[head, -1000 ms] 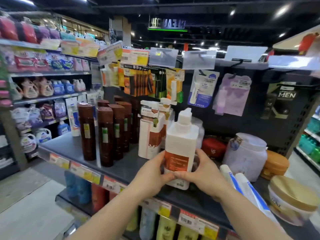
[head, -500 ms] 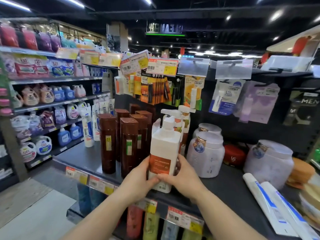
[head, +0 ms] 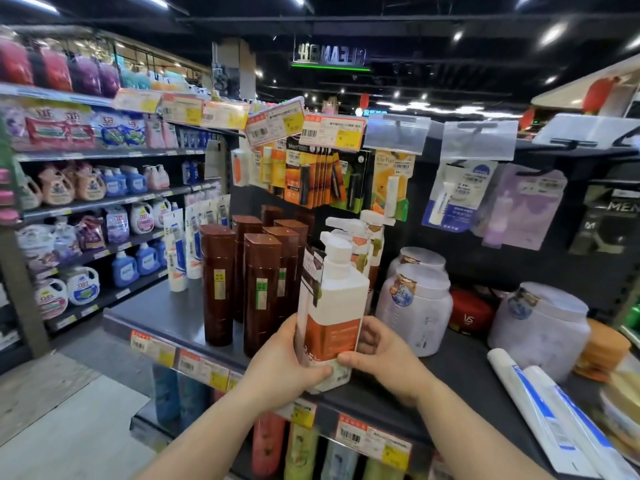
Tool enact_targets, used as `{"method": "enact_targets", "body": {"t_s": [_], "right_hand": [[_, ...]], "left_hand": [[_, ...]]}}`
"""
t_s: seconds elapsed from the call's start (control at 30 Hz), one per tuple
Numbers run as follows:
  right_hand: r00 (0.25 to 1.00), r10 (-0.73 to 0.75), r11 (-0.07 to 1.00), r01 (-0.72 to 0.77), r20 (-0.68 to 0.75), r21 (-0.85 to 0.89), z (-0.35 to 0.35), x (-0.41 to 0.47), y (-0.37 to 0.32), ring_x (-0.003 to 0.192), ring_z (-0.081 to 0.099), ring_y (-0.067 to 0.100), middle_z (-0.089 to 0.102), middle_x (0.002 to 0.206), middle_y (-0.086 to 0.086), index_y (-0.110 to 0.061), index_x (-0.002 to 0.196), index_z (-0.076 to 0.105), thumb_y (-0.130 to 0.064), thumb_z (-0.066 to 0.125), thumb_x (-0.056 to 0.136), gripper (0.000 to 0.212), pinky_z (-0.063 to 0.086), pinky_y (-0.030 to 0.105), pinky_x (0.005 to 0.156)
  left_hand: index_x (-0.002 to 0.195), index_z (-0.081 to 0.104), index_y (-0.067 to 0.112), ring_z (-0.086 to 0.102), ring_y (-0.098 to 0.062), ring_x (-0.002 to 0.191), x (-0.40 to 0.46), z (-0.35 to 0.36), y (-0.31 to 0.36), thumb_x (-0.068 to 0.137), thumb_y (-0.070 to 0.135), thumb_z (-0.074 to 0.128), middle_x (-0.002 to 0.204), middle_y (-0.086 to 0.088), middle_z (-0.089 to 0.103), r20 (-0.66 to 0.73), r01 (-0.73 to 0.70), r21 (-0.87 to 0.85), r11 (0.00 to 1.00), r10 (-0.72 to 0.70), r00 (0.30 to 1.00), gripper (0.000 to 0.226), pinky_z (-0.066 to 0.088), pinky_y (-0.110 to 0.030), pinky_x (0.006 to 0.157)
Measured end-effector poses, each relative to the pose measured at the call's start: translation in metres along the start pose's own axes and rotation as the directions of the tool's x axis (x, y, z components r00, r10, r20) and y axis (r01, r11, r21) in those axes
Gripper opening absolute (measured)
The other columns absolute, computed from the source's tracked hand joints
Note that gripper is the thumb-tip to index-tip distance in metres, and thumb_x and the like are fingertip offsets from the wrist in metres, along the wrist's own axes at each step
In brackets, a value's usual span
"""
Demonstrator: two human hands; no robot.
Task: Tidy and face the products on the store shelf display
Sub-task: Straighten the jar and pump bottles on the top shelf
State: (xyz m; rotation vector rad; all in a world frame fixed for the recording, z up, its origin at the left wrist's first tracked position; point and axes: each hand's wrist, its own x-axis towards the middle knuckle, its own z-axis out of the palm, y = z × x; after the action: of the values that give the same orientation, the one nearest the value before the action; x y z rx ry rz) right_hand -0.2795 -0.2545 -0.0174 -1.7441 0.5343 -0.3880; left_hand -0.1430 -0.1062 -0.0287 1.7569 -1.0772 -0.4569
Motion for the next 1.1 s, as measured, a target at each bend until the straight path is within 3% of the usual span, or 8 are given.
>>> {"method": "enact_targets", "body": {"t_s": [0.07, 0.17, 0.23, 0.33, 0.43, 0.57, 0.9, 1.1], "right_hand": [[0.995, -0.009, 1.0, 0.011, -0.096, 0.021, 0.001, -0.003, 0.005, 0.098, 0.069, 0.012, 0.071, 0.109, 0.001, -0.018, 0.114, 0.06, -0.011, 0.079, 0.074, 0.045, 0.057, 0.029, 0.084], [0.974, 0.005, 1.0, -0.006, -0.226, -0.006, -0.002, -0.004, 0.012, 0.093, 0.07, 0.015, 0.073, 0.103, 0.002, -0.02, 0.11, 0.065, -0.018, 0.076, 0.08, 0.033, 0.059, 0.035, 0.081], [0.983, 0.016, 1.0, -0.018, -0.186, -0.012, -0.004, -0.006, 0.012, 0.093, 0.07, 0.008, 0.072, 0.105, -0.004, -0.022, 0.118, 0.062, -0.022, 0.074, 0.082, 0.038, 0.059, 0.031, 0.081], [0.999, 0.025, 0.999, -0.025, -0.025, -0.033, 0.0, -0.009, 0.009, 0.104, 0.066, 0.004, 0.064, 0.121, -0.011, -0.031, 0.128, 0.049, -0.031, 0.081, 0.074, 0.063, 0.055, 0.031, 0.091], [0.995, -0.016, 0.993, 0.005, -0.094, -0.121, 0.013, -0.005, 0.005, 0.106, 0.063, 0.003, 0.058, 0.128, -0.011, -0.031, 0.135, 0.043, -0.04, 0.083, 0.069, 0.078, 0.054, 0.029, 0.092], [0.981, -0.061, 0.987, 0.033, -0.181, -0.155, 0.023, 0.0, 0.005, 0.109, 0.06, 0.005, 0.056, 0.133, -0.01, -0.031, 0.142, 0.038, -0.043, 0.08, 0.072, 0.082, 0.051, 0.022, 0.089], [0.986, -0.059, 0.989, 0.037, -0.156, -0.146, 0.019, 0.001, 0.009, 0.11, 0.06, 0.005, 0.056, 0.133, -0.01, -0.034, 0.142, 0.036, -0.049, 0.079, 0.07, 0.085, 0.054, 0.036, 0.095], [0.992, -0.043, 0.989, 0.025, -0.122, -0.144, 0.017, 0.0, 0.006, 0.117, 0.056, 0.007, 0.051, 0.14, -0.009, -0.033, 0.148, 0.029, -0.042, 0.075, 0.078, 0.084, 0.05, 0.037, 0.1]], "left_hand": [[0.118, 0.039, 0.05, 0.063, 0.004, 0.096, -0.002, 0.0, 0.0, 0.065, 0.036, 0.083, 0.107, 0.025, 0.063, -0.019, 0.007, 0.005, 1.0, -0.007, 1.0, 0.07, 0.053, -0.026, 0.088], [0.125, 0.039, 0.041, 0.063, -0.002, 0.09, -0.004, 0.005, -0.001, 0.065, 0.036, 0.084, 0.108, 0.023, 0.059, -0.091, 0.019, 0.052, 0.998, -0.014, 0.996, 0.075, 0.054, -0.026, 0.082], [0.125, 0.043, 0.037, 0.062, -0.005, 0.09, -0.003, 0.01, -0.001, 0.064, 0.04, 0.083, 0.109, 0.019, 0.058, -0.165, 0.027, 0.085, 0.996, -0.013, 0.986, 0.073, 0.055, -0.029, 0.082], [0.121, 0.05, 0.036, 0.06, -0.005, 0.092, -0.003, 0.015, -0.005, 0.061, 0.051, 0.08, 0.107, 0.015, 0.054, -0.232, 0.027, 0.146, 0.989, 0.008, 0.973, 0.069, 0.055, -0.033, 0.083], [0.119, 0.052, 0.037, 0.055, -0.005, 0.096, -0.001, 0.018, -0.007, 0.063, 0.06, 0.075, 0.104, 0.012, 0.054, -0.243, 0.016, 0.189, 0.982, 0.031, 0.97, 0.065, 0.053, -0.034, 0.085], [0.121, 0.048, 0.039, 0.054, -0.004, 0.094, 0.001, 0.02, -0.006, 0.07, 0.056, 0.072, 0.105, 0.011, 0.051, -0.253, 0.032, 0.209, 0.977, 0.023, 0.967, 0.059, 0.052, -0.033, 0.087], [0.126, 0.046, 0.036, 0.053, -0.006, 0.098, 0.0, 0.021, -0.007, 0.071, 0.054, 0.073, 0.109, 0.01, 0.049, -0.254, 0.035, 0.247, 0.968, 0.03, 0.967, 0.063, 0.051, -0.033, 0.088], [0.129, 0.043, 0.034, 0.055, -0.013, 0.103, 0.0, 0.025, -0.005, 0.07, 0.059, 0.071, 0.114, 0.006, 0.051, -0.284, 0.071, 0.263, 0.962, 0.007, 0.959, 0.07, 0.051, -0.036, 0.087]]}}
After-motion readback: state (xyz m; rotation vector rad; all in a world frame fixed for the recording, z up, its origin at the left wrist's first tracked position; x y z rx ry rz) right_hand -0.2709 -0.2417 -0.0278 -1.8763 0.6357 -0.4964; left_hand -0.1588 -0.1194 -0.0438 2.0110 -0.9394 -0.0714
